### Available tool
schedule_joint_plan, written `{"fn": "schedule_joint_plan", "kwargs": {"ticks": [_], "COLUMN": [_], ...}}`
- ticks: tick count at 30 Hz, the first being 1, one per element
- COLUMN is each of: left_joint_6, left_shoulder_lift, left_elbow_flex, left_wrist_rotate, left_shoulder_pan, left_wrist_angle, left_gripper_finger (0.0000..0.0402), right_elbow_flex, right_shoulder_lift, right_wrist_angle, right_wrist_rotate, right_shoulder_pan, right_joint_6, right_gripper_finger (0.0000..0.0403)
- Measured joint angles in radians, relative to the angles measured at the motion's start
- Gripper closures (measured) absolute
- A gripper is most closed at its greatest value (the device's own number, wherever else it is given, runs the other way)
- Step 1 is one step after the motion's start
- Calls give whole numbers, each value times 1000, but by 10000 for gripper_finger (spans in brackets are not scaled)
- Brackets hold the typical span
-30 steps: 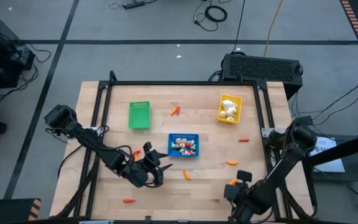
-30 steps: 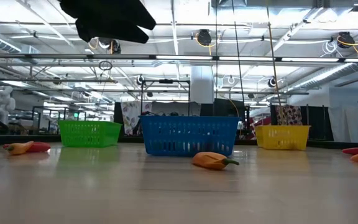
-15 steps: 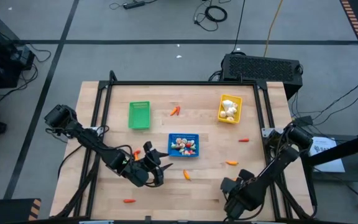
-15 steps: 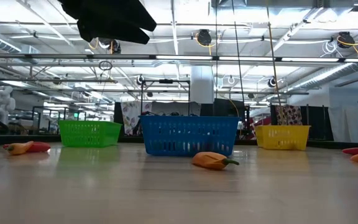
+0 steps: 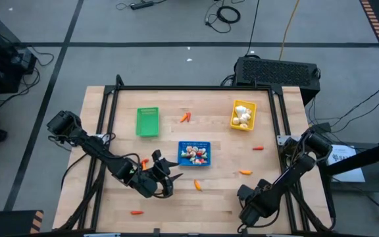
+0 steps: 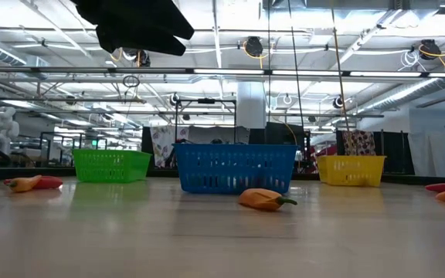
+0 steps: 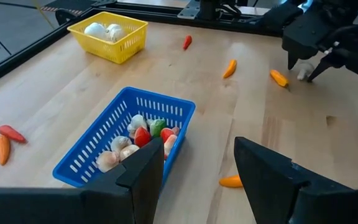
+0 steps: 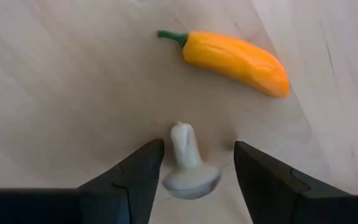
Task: Sort produce into baskets
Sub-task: Put the brown mushroom into the blue bin
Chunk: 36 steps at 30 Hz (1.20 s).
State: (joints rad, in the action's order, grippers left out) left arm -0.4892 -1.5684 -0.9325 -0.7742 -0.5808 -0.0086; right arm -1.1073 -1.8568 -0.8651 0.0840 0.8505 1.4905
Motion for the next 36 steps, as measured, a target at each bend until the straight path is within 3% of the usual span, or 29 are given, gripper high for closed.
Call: {"fn": "schedule_joint_plan", "kwargs": {"ticks": [7, 14, 23, 30, 36], "left_joint_6": [3, -2, -161, -185, -185], "left_shoulder_lift": [0, 0, 96, 126, 126], "left_elbow_flex": [0, 0, 2, 1, 1], "left_wrist_rotate": [1, 7, -45, -192, -205], "left_shoulder_pan": [-1, -37, -73, -96, -88], "left_wrist_angle": [-31, -196, -417, -420, -420], "left_gripper_finger": [199, 199, 199, 199, 199], "right_elbow_flex": [-6, -55, -217, -291, -291], "right_shoulder_lift": [0, -8, -7, -5, -5], "right_wrist_angle": [-11, -46, -148, -39, 195], "right_wrist_rotate": [3, -14, -139, -428, -450], "right_shoulder_pan": [2, -12, -74, -236, -467], "right_joint_6": [35, -65, -235, -553, -846], "right_gripper_finger": [252, 324, 330, 330, 330]}}
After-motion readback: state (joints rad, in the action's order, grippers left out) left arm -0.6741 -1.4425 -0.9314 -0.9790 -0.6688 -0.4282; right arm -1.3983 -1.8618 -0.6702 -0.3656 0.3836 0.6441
